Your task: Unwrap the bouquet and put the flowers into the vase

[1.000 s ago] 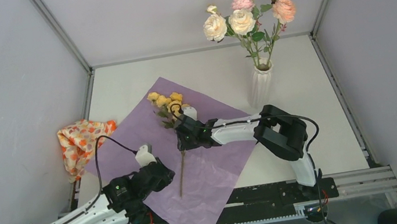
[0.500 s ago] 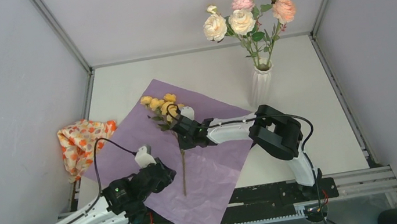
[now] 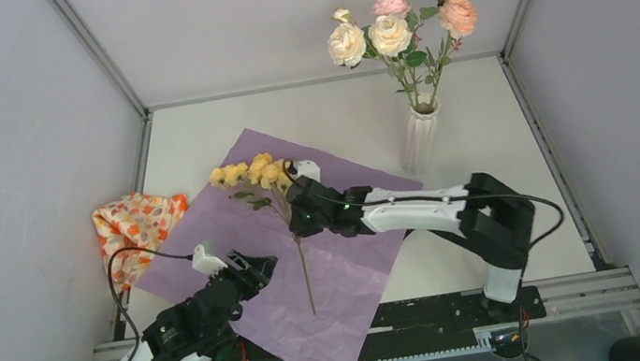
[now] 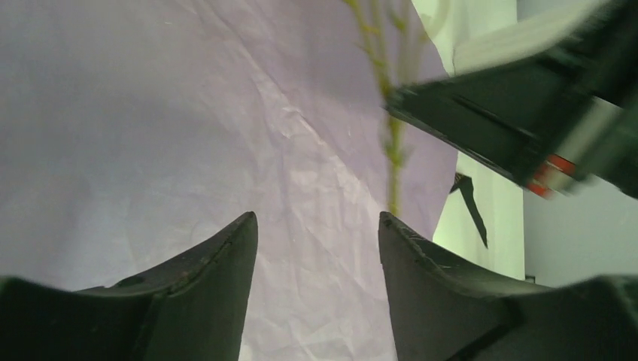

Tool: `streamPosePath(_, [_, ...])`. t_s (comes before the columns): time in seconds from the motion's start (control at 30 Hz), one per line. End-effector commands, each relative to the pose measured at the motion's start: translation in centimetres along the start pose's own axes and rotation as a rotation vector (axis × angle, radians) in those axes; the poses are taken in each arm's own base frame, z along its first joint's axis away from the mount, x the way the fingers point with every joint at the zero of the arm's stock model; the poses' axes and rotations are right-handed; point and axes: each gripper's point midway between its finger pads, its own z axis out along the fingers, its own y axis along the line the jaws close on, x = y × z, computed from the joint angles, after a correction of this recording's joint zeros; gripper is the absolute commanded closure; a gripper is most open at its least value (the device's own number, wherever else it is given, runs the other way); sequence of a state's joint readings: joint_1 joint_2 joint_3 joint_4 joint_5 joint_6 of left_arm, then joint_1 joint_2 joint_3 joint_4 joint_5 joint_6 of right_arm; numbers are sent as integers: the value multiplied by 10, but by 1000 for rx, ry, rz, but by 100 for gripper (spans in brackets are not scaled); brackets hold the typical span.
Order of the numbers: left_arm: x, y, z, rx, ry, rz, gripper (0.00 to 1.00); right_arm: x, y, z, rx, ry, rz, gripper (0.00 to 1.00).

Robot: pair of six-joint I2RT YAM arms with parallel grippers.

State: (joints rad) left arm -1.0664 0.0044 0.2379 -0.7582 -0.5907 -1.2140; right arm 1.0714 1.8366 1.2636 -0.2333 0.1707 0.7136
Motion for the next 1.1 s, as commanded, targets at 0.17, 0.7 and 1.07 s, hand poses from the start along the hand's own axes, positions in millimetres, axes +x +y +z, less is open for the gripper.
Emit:
streamPosePath(0.17, [-43, -46, -12, 178, -155, -54, 29, -6, 45, -90, -264, -98, -10, 100])
streamPosePath(0.7, [-46, -67, -12, 282, -179, -90, 29, 45, 65, -127, -349, -69, -87, 100])
streamPosePath(1.07, [-21, -86, -1, 332, -80, -74, 31, 46, 85, -135, -438, -68, -88, 100])
